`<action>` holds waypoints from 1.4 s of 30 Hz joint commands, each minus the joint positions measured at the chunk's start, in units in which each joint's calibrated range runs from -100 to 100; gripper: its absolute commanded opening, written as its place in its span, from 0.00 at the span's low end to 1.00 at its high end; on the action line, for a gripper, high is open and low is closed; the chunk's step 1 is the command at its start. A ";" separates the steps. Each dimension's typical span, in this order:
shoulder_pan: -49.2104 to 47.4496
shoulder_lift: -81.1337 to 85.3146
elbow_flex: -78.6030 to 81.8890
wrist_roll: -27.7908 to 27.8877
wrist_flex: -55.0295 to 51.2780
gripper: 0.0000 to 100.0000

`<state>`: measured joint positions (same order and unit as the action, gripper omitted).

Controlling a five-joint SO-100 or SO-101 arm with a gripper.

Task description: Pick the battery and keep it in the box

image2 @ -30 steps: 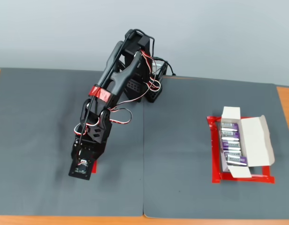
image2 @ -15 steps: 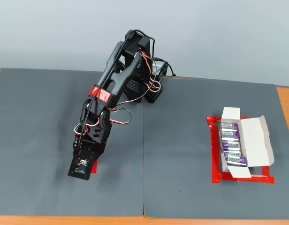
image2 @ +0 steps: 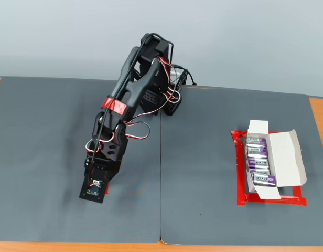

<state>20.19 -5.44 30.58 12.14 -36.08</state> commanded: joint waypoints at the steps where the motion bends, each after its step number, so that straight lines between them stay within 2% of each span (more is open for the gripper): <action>1: -1.21 6.67 -1.95 -0.55 -2.29 0.04; 16: -6.06 21.93 -2.94 -0.55 -7.93 0.04; 42: -36.49 26.42 -10.18 -0.49 -9.84 0.05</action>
<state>-12.90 17.93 24.47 11.65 -45.79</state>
